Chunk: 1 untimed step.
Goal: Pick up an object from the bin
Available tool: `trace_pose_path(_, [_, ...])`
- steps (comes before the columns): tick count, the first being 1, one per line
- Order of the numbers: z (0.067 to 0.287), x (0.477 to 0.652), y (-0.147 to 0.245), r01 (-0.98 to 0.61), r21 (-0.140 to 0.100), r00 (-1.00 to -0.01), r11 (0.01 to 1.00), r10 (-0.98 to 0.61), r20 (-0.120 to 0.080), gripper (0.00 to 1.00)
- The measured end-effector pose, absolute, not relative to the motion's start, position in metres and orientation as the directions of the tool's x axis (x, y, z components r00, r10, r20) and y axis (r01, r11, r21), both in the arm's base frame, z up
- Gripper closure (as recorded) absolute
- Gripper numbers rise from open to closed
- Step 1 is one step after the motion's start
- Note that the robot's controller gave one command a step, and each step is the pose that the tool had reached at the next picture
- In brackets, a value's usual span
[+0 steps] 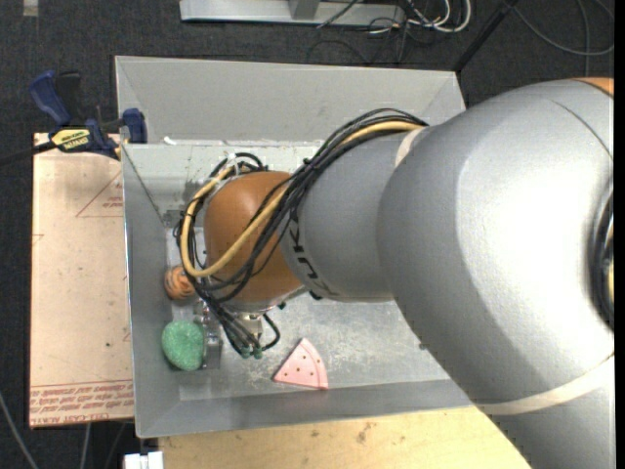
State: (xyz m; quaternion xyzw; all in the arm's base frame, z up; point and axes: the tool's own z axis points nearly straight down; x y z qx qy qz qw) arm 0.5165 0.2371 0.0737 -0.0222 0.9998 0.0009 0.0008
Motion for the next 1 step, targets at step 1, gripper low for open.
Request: trace_pose_path(1, [0.2211, 0.5229, 0.2365, -0.023, 0.003, -1.000, 1.000, -0.023, -0.004, 1.00])
